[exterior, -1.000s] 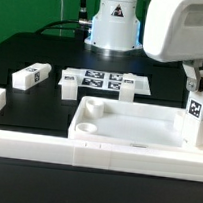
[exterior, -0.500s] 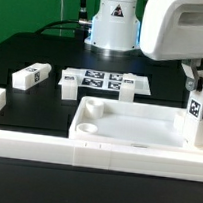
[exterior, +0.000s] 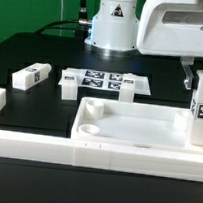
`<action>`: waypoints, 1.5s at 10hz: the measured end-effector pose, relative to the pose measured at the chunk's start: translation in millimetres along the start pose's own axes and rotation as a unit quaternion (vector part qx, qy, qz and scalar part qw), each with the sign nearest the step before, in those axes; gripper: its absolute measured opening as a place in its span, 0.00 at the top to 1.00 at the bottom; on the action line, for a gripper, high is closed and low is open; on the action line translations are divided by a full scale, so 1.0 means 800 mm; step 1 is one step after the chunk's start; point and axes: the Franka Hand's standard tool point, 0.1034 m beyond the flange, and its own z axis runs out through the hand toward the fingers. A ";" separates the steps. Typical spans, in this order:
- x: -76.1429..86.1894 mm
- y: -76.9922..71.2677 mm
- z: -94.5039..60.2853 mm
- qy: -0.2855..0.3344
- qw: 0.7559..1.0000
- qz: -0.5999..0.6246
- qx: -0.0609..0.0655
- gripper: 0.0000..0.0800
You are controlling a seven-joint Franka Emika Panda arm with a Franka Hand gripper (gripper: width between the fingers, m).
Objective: Assemble desk
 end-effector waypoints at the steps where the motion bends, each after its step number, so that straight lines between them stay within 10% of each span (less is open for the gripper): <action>1: 0.000 0.000 0.000 0.000 0.999 0.044 0.000 0.64; 12: -0.004 -0.009 0.002 -0.006 0.897 0.442 0.005 0.64; 15: -0.004 -0.011 0.002 -0.007 0.900 0.436 0.006 0.54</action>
Offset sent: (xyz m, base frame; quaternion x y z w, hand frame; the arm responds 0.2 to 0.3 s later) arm -0.0059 0.0011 -0.0135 0.0101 -0.0125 0.1949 0.9807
